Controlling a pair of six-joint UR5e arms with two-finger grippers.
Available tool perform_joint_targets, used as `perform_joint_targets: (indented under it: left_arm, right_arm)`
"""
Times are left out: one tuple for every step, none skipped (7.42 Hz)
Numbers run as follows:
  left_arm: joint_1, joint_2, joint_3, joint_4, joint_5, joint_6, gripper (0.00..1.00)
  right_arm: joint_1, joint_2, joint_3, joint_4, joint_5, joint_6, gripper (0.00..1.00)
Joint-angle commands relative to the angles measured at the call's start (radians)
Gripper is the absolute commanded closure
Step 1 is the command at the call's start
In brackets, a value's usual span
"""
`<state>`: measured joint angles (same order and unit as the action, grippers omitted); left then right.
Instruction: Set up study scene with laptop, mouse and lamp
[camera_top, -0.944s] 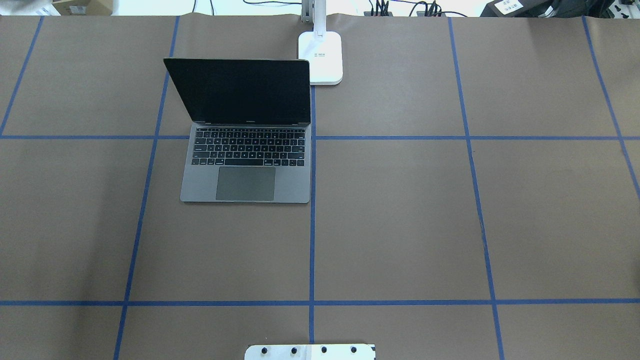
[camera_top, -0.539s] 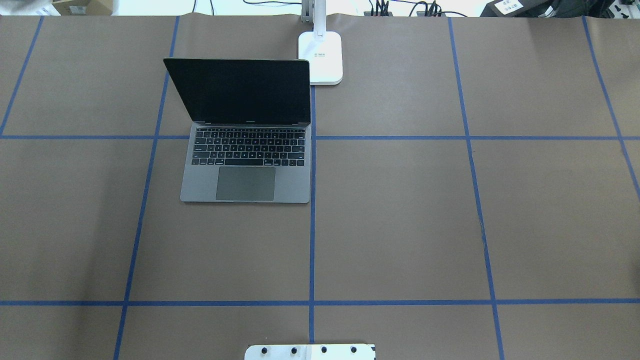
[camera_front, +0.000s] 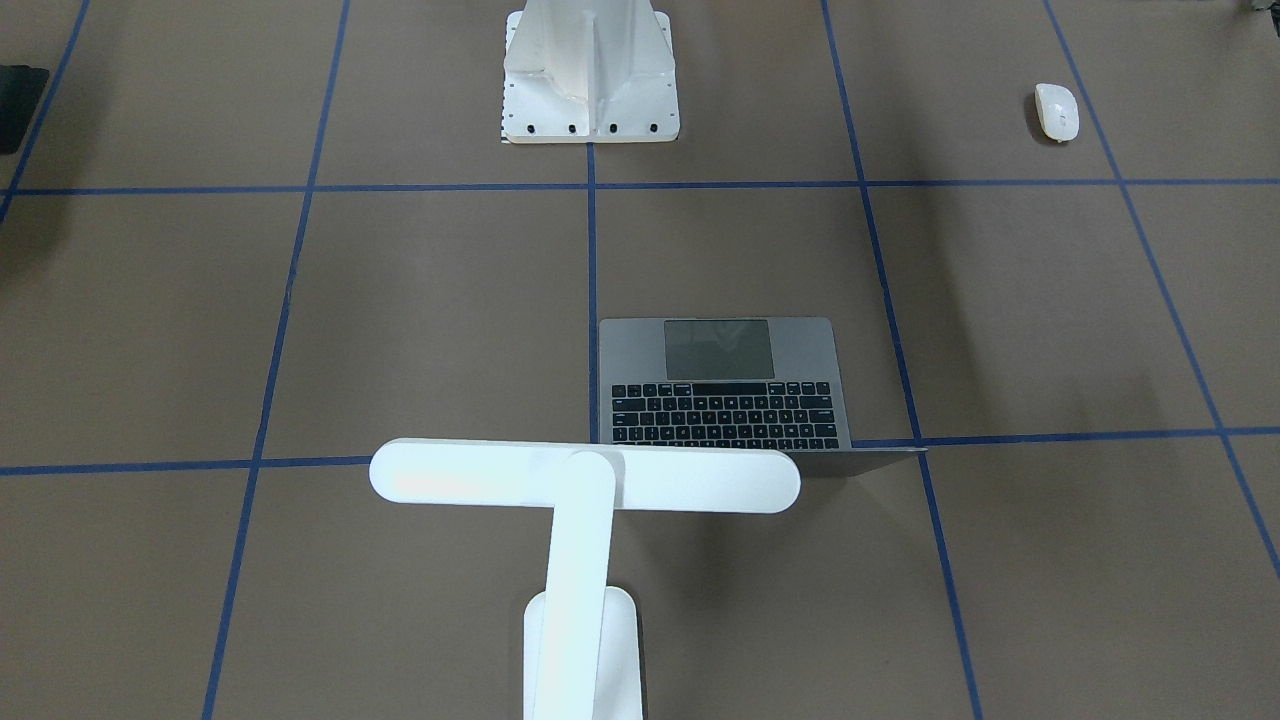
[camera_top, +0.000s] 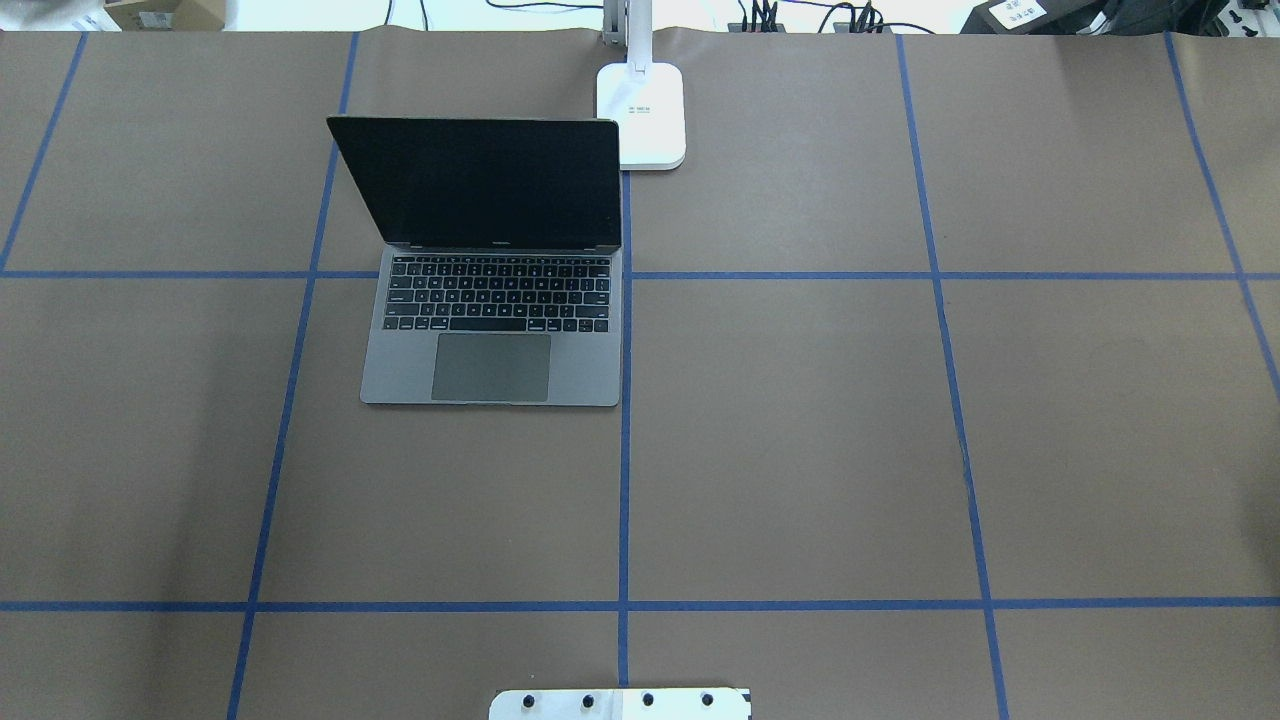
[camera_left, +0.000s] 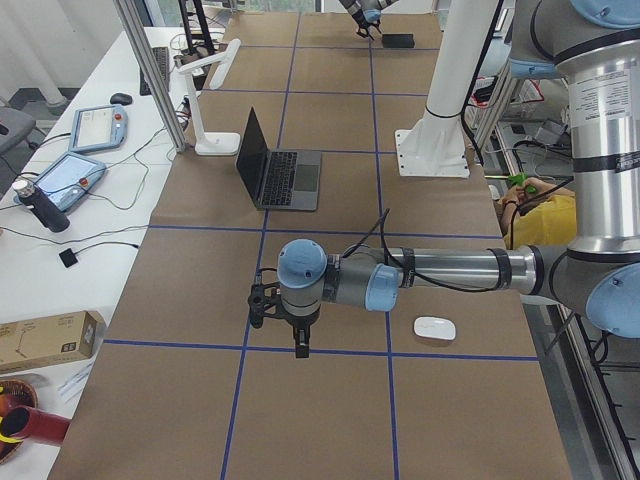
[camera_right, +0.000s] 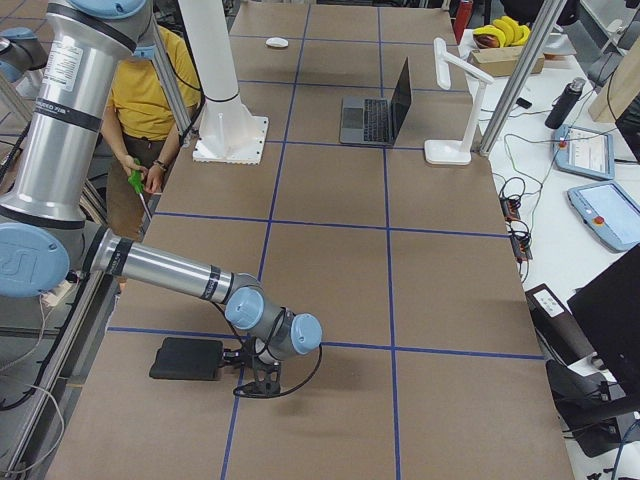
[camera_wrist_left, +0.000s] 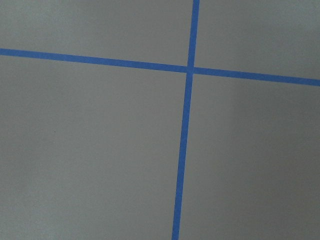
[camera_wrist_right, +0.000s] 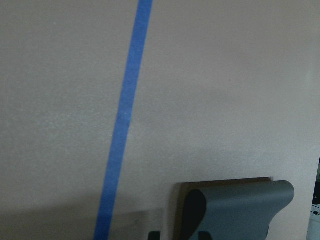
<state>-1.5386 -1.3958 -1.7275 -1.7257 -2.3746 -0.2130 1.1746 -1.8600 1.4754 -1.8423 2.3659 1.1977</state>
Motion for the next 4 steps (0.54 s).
perform_joint_targets:
  left_arm:
    - [0.000, 0.000, -0.001, 0.000, 0.000, 0.001, 0.00]
    - [0.000, 0.000, -0.001, 0.000, 0.000, 0.000, 0.00]
    - [0.000, 0.000, -0.001, 0.000, 0.000, 0.001, 0.00]
    - [0.000, 0.000, -0.001, 0.000, 0.000, 0.001, 0.00]
  right_arm:
    - [-0.001, 0.006, -0.010, -0.021, -0.014, -0.010, 0.31]
    - [-0.003, -0.005, -0.007, -0.020, -0.019, -0.015, 0.32]
    - [-0.003, -0.022, 0.003, -0.020, -0.019, -0.018, 0.33]
    - [-0.003, -0.043, 0.011, -0.021, -0.019, -0.030, 0.33]
